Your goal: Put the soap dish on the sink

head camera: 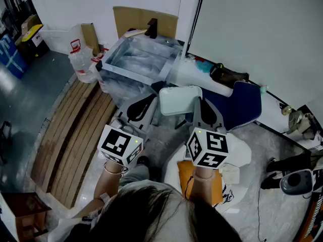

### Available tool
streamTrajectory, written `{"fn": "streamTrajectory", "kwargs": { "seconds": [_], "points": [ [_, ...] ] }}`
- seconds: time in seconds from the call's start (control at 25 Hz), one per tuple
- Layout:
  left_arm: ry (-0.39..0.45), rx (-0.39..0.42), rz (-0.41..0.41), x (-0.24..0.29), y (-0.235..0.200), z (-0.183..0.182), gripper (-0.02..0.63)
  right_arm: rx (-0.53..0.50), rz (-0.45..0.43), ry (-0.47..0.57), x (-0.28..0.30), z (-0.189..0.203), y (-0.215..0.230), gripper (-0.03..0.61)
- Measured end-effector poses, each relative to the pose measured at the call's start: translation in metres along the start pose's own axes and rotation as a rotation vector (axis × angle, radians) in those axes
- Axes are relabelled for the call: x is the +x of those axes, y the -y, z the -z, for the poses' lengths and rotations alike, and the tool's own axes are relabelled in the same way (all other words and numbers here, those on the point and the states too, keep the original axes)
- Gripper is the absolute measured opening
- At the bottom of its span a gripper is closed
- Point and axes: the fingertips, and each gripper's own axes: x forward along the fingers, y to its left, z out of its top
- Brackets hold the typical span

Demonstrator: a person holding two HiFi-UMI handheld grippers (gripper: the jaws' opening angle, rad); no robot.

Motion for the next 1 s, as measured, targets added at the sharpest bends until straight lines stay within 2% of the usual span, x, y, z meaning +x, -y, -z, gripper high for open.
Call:
{"fn": "streamTrajectory", "kwargs": {
  "seconds": [0.2,1.0],
  "points": [
    [-0.004,-0.01,-0.006,0.016,-0.002,0.005,0.008,0.018,0.007,0.029,0.008,-0.004,0.011,0.029],
    [-0.006,-0.019,0.02,0.084,-0.062,0.025,0.008,-0.028,0.045,-0.028,0.098,0.005,0.032,0.029]
  ]
}}
